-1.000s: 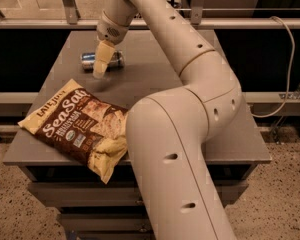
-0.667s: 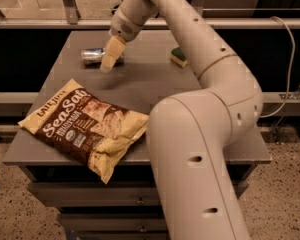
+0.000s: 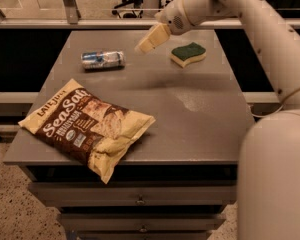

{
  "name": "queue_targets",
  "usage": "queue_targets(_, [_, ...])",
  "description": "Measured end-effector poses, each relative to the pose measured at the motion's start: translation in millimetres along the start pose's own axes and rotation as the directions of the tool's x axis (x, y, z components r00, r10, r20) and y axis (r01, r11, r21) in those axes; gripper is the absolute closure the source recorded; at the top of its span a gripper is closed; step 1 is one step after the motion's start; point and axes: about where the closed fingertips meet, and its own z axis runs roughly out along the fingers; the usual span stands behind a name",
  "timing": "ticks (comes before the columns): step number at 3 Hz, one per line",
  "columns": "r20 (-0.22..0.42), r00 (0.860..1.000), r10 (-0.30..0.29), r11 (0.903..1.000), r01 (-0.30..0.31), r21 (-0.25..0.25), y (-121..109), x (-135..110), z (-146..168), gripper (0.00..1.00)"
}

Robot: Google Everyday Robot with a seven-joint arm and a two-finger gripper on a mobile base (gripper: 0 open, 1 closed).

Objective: Knock redbull can over

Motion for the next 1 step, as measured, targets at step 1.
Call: queue_targets(1, [0.048,0.996,0.071,0.9947,-0.074,0.071,-6.9,33.9,-24.7,0.00])
